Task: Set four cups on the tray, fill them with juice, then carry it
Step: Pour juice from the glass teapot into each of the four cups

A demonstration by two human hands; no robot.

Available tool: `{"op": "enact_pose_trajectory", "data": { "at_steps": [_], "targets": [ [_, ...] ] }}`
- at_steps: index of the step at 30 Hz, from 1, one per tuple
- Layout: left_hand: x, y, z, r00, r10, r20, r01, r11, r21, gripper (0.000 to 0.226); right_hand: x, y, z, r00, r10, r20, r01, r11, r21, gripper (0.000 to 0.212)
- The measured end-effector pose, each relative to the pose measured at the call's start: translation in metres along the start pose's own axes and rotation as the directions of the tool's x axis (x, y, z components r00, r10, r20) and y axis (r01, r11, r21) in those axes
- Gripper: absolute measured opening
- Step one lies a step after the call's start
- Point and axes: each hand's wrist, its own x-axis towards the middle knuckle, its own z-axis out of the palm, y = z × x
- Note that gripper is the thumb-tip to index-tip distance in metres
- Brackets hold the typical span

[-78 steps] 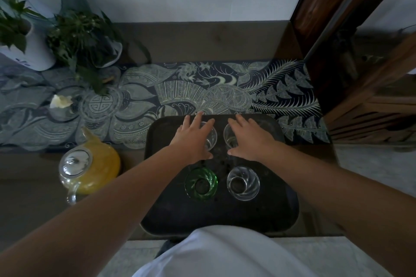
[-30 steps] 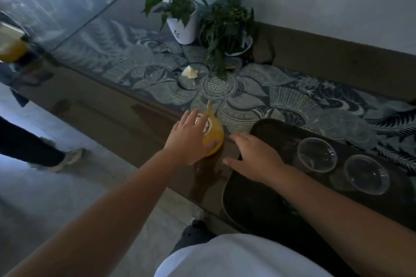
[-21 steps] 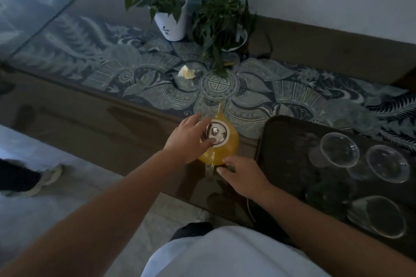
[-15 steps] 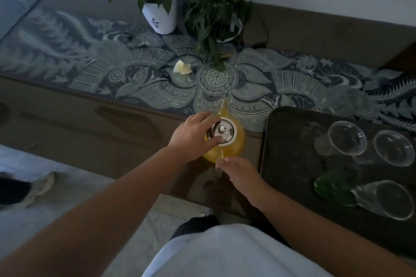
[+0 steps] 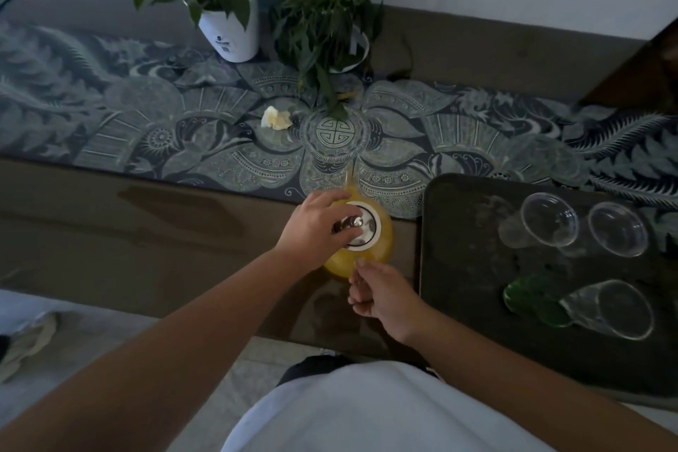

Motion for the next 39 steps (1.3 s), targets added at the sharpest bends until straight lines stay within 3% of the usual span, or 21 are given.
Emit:
{"op": "enact_pose_trajectory", "data": {
  "at_steps": [7,17,24,39],
  "targets": [
    [0.0,0.005,0.01,1.0,0.009,-0.018,-0.01,0.998,-0.068,0.025,-0.006,-0.01,-0.028,0.993,-0.055,-0.102,0.032,0.976,-0.218,0.037],
    [-0.003,0.017,0.013,0.992,-0.123,-0.002,0.122,0.983,-0.139,0.028,-0.003,-0.003,-0.038,0.961,-0.215,-0.174,0.166,0.951,-0.261,0.04],
    [-0.005,0.024,0.014,0.992,-0.125,-0.024,0.122,0.989,-0.086,0.031,-0.009,-0.004,-0.038,0.928,-0.297,-0.226,0.223,0.927,-0.301,0.043],
    [0.022,0.104,0.001,0.996,0.054,-0.074,-0.059,0.996,-0.065,0.034,-0.075,-0.028,-0.062,0.864,-0.273,-0.422,0.232,0.962,-0.146,0.042]
  ]
}}
